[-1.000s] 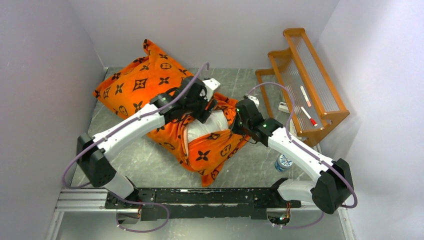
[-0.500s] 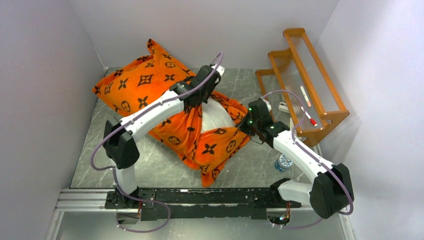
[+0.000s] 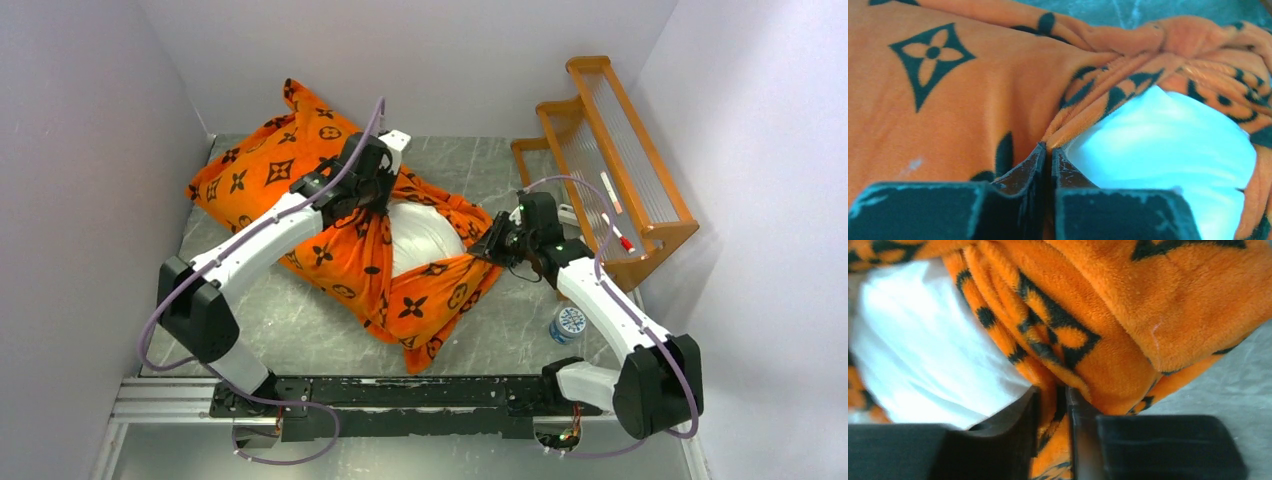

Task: Remove the pillowcase from the pillow
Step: Remove the pillow from the pillowcase.

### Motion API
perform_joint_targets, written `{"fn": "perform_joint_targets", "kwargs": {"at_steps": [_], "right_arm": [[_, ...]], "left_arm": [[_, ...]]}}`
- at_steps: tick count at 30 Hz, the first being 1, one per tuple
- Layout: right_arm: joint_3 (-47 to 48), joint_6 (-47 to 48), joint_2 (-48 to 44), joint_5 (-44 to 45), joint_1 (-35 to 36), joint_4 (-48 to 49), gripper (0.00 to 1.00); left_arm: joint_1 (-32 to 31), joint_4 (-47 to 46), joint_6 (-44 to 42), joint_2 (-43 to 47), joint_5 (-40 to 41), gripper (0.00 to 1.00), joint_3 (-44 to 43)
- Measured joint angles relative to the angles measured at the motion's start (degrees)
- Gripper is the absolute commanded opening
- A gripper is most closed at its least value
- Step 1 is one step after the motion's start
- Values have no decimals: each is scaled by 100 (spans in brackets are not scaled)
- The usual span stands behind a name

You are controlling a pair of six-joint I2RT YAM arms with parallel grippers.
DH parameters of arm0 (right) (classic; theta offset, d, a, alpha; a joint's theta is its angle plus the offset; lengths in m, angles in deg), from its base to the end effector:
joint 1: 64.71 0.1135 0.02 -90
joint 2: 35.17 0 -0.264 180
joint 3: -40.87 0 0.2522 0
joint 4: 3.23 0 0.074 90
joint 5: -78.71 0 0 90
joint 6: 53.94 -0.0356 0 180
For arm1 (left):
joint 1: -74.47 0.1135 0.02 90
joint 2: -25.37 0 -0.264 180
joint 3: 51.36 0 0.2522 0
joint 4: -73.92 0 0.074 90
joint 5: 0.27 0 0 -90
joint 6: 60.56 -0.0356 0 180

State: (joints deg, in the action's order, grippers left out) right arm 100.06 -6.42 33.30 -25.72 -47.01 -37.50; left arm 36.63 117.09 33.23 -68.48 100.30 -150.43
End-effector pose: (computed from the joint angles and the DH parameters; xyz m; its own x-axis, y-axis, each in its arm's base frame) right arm 0.2361 0.0847 0.2437 -0.7991 0.4315 -0.4186 0.0992 0.7814 0.6161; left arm 0.3000 -0.2248 0.3328 -0.5169 0.3193 -0.7943 0.4556 0.8881 0.0604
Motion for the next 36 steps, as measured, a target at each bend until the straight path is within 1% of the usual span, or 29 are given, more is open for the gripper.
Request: {"fn": "perform_joint_targets", "kwargs": {"at_steps": [1,2,3,6,8,10,11,12,14,17,20,23,25,29,33,36], "right_arm": [[83,114,-46,-116,-7,-116,61],[166,179,-98,-168,-15,-238,67],[243,210,-142,-175,-24,-358,70],[479,372,-367,-138,-57,-787,73],[540,374,-560,-168,-52,-990,77],[546,262,-754,-168,42,-1167,79],[546,168,-815,-129,133,-1224,81],[546,24,-883,-26,343,-1266,81],[575,-273,-966,269,1010,-1335,82],[763,-892,-990,883,2046,-1429,82],[839,-1373,-999,1303,2813,-1346,82],[909,-1897,-855,1847,3532,-1329,82],[1036,-2258,-573,2210,3960,-1322,83],[1329,-2944,55,2662,4232,-1425,83],[1775,-3654,557,3163,4293,-1869,82],[1858,-3965,688,3399,4325,-2011,49]], "left_arm": [[37,-2,48,136,-236,23,98],[57,2,68,216,-372,31,153],[68,11,105,293,-496,42,210],[81,31,234,476,-708,59,400],[85,28,304,660,-791,67,581],[85,79,345,881,-837,73,697],[85,127,372,1001,-844,90,726],[90,208,404,1161,-833,96,761],[96,260,472,1541,-778,97,944],[122,361,573,2369,-737,97,1502],[129,435,654,3025,-813,97,1878],[127,439,682,3287,-1045,95,2107],[127,426,719,3357,-1294,93,2321],[114,433,737,3379,-1703,91,2601],[33,433,708,3445,-1733,88,2647],[-92,424,697,3512,-1705,82,2708]]}}
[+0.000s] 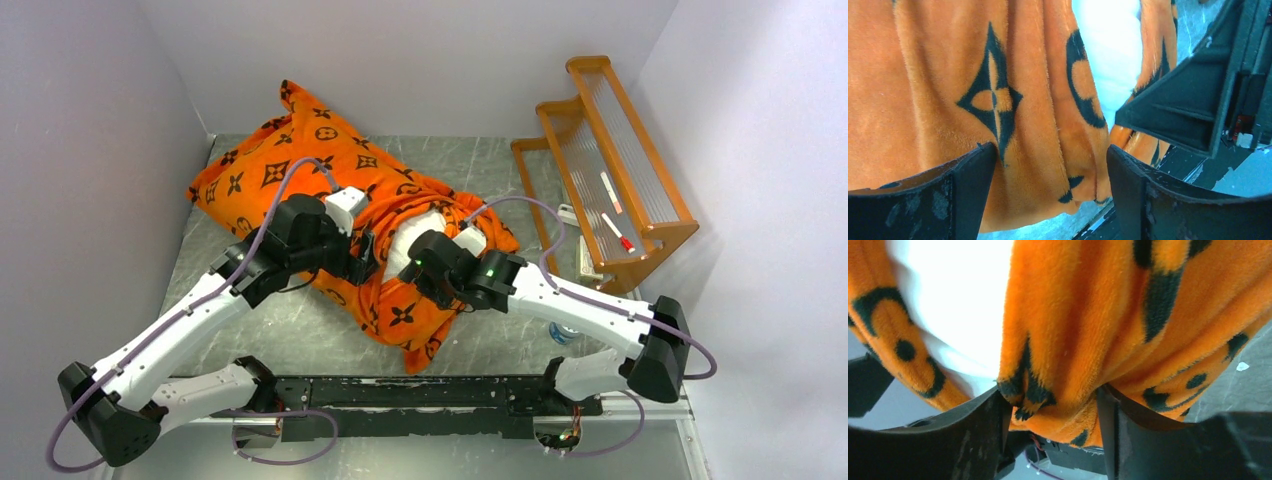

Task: Remove the pillowcase from the pillow
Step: Remove the pillow from the pillowcase.

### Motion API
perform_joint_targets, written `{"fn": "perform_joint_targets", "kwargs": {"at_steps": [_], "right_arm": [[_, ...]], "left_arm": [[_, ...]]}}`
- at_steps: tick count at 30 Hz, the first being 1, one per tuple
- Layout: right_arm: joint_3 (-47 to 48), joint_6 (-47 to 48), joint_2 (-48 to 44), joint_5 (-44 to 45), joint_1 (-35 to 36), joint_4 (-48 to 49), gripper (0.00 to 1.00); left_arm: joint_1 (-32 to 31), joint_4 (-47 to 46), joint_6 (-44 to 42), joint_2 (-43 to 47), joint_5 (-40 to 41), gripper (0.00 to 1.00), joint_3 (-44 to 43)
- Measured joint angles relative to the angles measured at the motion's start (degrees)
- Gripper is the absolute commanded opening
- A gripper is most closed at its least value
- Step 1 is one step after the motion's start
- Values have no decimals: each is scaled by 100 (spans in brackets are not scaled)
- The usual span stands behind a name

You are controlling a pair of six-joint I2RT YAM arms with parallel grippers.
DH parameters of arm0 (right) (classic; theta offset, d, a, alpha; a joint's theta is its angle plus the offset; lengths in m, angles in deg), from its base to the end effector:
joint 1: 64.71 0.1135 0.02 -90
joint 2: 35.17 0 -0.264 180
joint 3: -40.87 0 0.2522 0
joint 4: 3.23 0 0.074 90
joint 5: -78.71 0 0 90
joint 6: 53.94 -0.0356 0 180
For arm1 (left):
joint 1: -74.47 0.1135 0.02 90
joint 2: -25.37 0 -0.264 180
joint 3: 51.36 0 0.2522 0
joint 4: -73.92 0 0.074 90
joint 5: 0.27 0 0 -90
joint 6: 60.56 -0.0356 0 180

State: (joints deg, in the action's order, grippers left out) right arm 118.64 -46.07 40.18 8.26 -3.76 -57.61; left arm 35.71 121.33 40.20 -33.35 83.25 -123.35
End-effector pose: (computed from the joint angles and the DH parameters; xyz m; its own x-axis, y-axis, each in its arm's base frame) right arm 0.1422 0.2315 0.2949 -0.7692 0.5376 -0.3454 0.2797 0.7694 0.5743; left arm 0.1682 -0.1402 0.3356 -0.5597 0.2114 -0.8013 0.6010 0.7693 -0.2167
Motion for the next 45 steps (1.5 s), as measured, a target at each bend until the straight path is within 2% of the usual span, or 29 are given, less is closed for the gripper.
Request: {"fn": "perform_joint_targets", "kwargs": {"at_steps": [3,4,7,10,11,13,14,16,18,24,26,27,30,32,37,44,45], "right_arm": [[-15,-111,133,114,0,-37,6],[-15,-142,179,127,4,-61,4],[-44,-127,214,149,15,-111,3],[-470,251,-50,9,20,289,4],[-601,348,-140,-52,17,396,6],[-894,590,-343,-236,9,693,7],[-1008,697,-428,-332,-2,813,6],[-1200,861,-599,-459,-13,1010,6],[-1307,933,-730,-516,-15,1091,6],[-1773,960,-1368,-529,9,962,10],[-1998,1058,-1545,-570,9,977,7],[-2092,1126,-1602,-610,9,1021,0],[-2227,1217,-1633,-654,9,1097,0],[-2302,1137,-1622,-601,11,1102,0],[-2750,721,-1731,-516,13,1447,0],[-3318,599,-1615,-874,-219,2343,0],[-3237,658,-1541,-975,-245,2330,0]], "left_arm": [[-129,2,4,-61,109,83,26],[-181,0,7,-116,151,84,26],[-479,-94,44,-345,398,85,61],[-728,-142,87,-542,748,86,83],[-796,-142,101,-605,844,81,81],[-933,-144,127,-710,1073,64,81],[-1010,-138,146,-765,1244,53,81],[-1115,-105,210,-833,1600,22,81],[-1169,-31,378,-861,2100,7,81],[-1272,234,671,-870,3355,5,79],[-1272,284,719,-883,3571,5,74],[-1272,317,741,-898,3646,5,59],[-1228,372,785,-918,3740,5,52],[-1073,393,778,-918,3689,5,52],[-216,400,649,-885,2983,5,52],[85,623,551,-831,2288,5,9],[127,708,551,-815,2133,8,-52]]}}
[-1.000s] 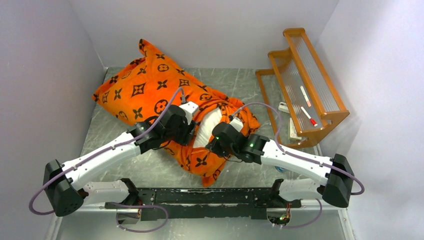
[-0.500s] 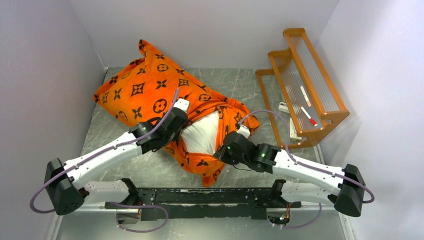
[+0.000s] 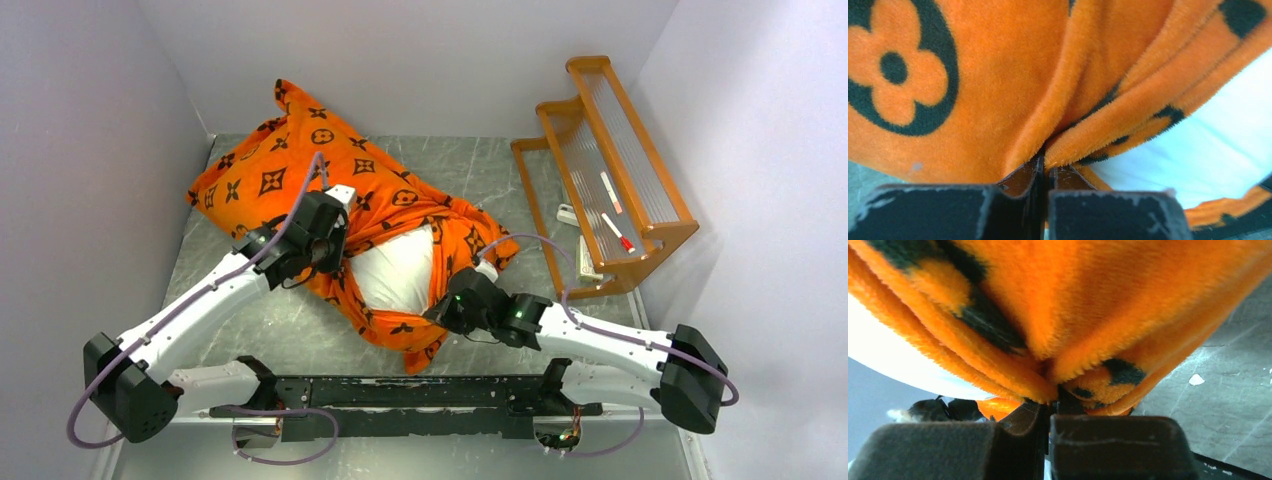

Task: Remove the pillowcase from the pillow
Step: Remove the pillow from the pillowcase.

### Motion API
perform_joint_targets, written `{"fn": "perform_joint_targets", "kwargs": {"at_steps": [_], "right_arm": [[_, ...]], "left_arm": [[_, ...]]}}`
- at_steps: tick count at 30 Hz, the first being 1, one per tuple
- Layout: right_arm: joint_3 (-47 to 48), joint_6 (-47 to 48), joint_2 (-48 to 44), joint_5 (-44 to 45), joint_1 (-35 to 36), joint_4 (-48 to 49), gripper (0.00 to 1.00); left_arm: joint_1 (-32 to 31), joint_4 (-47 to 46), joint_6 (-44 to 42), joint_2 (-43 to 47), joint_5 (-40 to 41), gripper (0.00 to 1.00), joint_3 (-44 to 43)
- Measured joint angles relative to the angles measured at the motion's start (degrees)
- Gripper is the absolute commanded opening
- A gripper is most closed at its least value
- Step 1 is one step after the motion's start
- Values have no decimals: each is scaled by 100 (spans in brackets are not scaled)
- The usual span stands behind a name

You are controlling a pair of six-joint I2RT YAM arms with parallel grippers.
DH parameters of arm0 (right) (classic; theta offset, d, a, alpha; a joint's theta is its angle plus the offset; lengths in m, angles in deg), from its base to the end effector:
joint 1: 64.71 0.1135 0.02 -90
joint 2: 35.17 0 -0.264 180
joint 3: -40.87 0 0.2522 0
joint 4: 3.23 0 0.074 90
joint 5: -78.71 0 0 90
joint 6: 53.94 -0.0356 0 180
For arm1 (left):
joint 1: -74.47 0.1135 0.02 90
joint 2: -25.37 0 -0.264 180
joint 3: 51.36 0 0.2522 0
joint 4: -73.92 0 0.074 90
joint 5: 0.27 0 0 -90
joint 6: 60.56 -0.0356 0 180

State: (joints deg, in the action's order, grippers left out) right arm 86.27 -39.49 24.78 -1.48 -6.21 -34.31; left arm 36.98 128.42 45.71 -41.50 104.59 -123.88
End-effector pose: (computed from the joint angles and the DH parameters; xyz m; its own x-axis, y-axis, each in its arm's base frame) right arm 0.1140 0.1743 0.2007 -0.8465 0.4449 -0.2924 0.1676 0.7440 0.6468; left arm 0.1949 -0.1380 0.2995 -0.7008 0.1963 -0.6858 0.2688 0.9632 0.0010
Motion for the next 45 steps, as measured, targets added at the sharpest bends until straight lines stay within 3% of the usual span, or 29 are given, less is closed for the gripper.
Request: {"fn": "perform_joint_targets", "kwargs": {"at_steps": [3,5,7,15,19,25,38,41,45], "right_arm": [[376,219,203,-214,-44,-251,0],[577,282,273,-260,-59,-444,0],[699,319,345,-210,-61,-603,0],[385,638,302,-190,-160,-116,0],[197,627,407,-310,-221,286,0],[146,592,446,-337,-229,461,0],[122,643,61,-210,-225,267,0],[85,640,15,-205,-225,282,0],[-9,640,-72,-214,-225,369,0]], "left_arm": [[111,166,15,81,-470,54,-195],[164,227,103,144,-774,68,-345],[186,216,275,201,-966,73,-466],[127,-181,407,1303,-1775,70,-114],[-474,-160,275,1425,-1762,70,-308],[-1443,-153,286,1150,-1609,74,-348],[-2116,-428,857,647,-824,75,-114],[-2240,-466,907,483,-706,67,-109],[-2286,-562,859,107,-662,73,-118]]}}
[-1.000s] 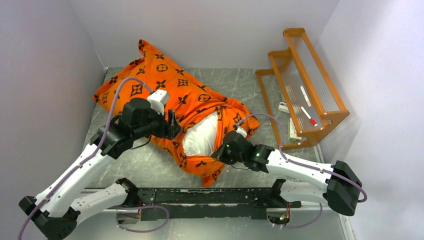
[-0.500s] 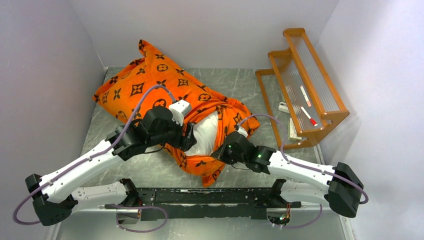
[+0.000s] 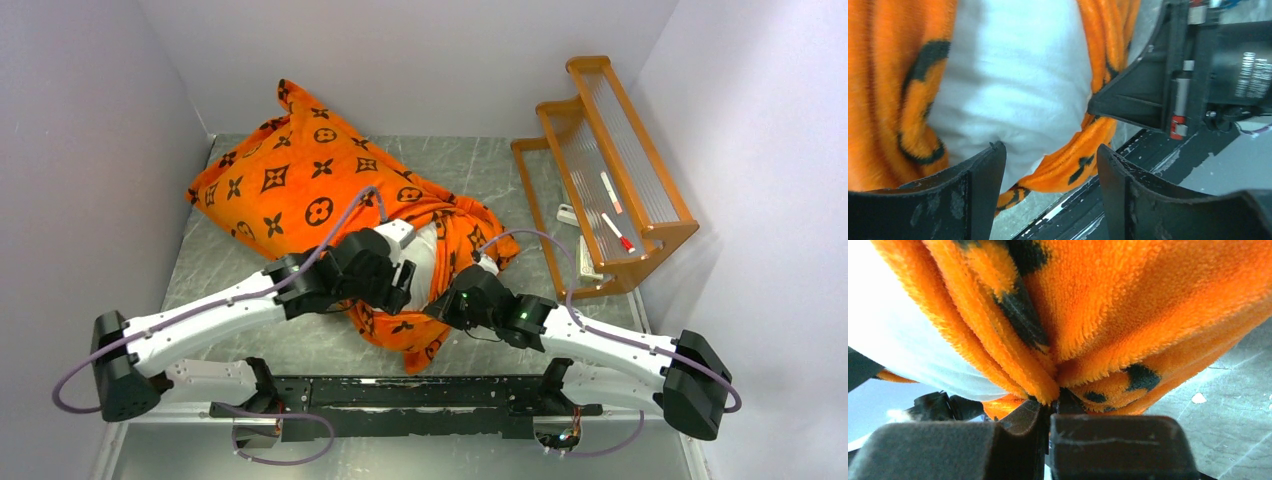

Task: Remove the pillowcase from the pillow
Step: Remove the pillow from the pillowcase.

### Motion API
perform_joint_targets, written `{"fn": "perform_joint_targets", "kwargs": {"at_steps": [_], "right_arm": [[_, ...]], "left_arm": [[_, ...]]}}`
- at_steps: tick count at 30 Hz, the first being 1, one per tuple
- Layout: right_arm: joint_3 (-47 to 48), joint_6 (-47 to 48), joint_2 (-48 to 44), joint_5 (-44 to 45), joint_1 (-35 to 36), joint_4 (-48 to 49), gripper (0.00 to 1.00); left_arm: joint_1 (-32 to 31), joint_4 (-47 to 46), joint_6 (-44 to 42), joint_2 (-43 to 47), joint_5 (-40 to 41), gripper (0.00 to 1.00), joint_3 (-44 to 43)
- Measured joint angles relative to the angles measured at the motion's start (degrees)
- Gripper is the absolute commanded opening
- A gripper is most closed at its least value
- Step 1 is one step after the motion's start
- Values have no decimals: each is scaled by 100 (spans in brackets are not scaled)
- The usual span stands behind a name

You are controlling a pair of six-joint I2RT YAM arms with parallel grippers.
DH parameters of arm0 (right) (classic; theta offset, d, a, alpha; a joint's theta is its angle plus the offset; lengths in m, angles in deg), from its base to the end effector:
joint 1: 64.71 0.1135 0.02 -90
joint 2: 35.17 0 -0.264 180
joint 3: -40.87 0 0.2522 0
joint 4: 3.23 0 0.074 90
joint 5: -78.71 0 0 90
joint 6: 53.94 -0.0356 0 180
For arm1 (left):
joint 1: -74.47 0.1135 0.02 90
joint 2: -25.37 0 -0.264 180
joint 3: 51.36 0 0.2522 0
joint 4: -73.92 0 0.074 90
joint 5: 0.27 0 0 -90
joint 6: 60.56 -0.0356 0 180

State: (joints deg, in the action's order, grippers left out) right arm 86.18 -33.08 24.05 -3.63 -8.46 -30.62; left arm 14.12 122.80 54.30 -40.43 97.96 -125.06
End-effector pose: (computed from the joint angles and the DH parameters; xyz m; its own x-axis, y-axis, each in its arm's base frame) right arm 0.1216 0.1735 0.2076 -0.8486 0.3969 -0.3497 0.0690 0.7385 0.6707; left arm 0.1252 -0.2096 0.3173 -0.6335 0.2718 -0.7244 0.5955 0.7691 -0.2322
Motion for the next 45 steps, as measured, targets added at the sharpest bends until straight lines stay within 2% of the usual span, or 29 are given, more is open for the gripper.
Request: {"fn": "perform_joint_targets", "kwargs": {"at_steps": [4,7,9,10,11,12,13,16,20,26,30,32,34,37,39,41,42,45], "right_arm": [[-4,0,-4,-2,0,0,0],[-2,2,-7,4,0,-2,0],[-4,13,-13,7,0,2,0],[-2,24,-20,7,0,7,0],[-2,42,-24,7,-2,9,0],[4,68,-26,4,-4,4,0],[15,107,-24,2,-7,-2,0],[74,249,-24,-2,-35,-70,0],[142,448,-133,-17,-55,-306,0],[-74,603,-957,-157,-94,-450,0],[-94,601,-1027,-181,-127,-518,0],[-94,619,-1016,-238,-127,-533,5],[-85,662,-970,-354,-136,-494,14],[-39,846,-791,-719,-160,-369,47],[63,1016,-605,-1010,-160,-402,53],[155,1049,-505,-1152,-160,-503,69],[219,1051,-474,-1185,-157,-597,73],[407,800,-474,-1231,-129,-881,76]], "left_arm": [[-48,9,-42,-468,208,78,-2],[-63,-13,-20,-627,470,64,-24],[-105,39,114,-824,848,67,-129],[-114,35,195,-957,1040,62,-170],[-116,37,273,-1141,1244,43,-225],[-120,44,334,-1329,1410,14,-273],[-125,57,393,-1541,1567,6,-350],[-125,70,356,-2024,1827,5,-533],[-44,42,240,-2031,1777,5,-588],[715,-35,-55,-1851,717,5,-756],[861,35,-221,-1838,262,5,-918],[890,61,-256,-1805,101,5,-918],[925,52,-271,-1727,-57,5,-887],[944,70,-291,-1622,-195,5,-857],[968,83,-306,-1580,-264,5,-855],[994,39,-310,-1523,-339,5,-774],[1001,0,-310,-1486,-363,5,-710],[1019,-149,-304,-1384,-413,5,-553]]}}
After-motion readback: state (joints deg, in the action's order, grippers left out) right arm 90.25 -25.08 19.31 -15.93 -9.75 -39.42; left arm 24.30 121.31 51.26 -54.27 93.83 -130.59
